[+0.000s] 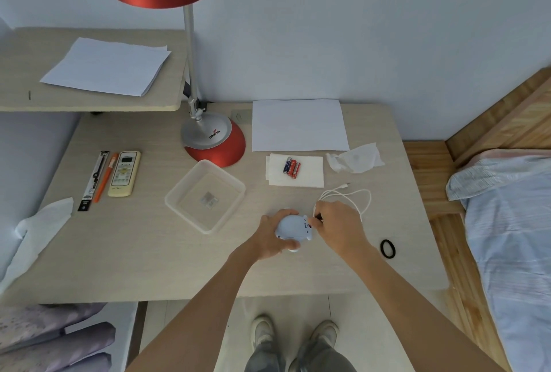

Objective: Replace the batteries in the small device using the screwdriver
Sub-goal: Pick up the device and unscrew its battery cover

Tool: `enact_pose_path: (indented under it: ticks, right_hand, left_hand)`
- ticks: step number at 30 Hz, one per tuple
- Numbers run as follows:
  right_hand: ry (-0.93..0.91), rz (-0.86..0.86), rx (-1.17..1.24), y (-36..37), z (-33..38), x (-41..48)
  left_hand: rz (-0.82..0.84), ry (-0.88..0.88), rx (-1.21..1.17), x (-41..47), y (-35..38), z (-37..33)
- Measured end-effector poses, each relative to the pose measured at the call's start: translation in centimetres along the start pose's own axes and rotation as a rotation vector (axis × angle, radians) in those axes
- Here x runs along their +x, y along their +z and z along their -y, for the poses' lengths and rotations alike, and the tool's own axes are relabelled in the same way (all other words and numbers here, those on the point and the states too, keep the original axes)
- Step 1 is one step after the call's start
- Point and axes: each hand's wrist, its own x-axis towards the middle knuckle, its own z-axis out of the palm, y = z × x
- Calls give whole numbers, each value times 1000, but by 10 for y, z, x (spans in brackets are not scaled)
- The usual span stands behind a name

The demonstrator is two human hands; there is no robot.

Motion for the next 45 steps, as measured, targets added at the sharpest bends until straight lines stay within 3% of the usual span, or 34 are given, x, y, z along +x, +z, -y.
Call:
enact_pose_path:
  ticks: [10, 20, 26, 36, 45]
  right_hand:
    - [-27, 74, 83, -1, -5, -5]
    - [61, 32, -86, -7, 3, 0]
    - [14, 127, 50, -7, -5, -7]
    - [53, 140, 33, -8, -5, -4]
    - [-24, 191, 84, -10, -4, -6]
  left_hand:
    - [11, 15, -31, 0, 0, 1]
    - [2, 10, -43, 0, 1, 1]
    - [6, 20, -46, -1, 1, 2]
    - [-2, 25, -57, 3, 2, 6]
    - [1, 31, -63, 6, 1, 9]
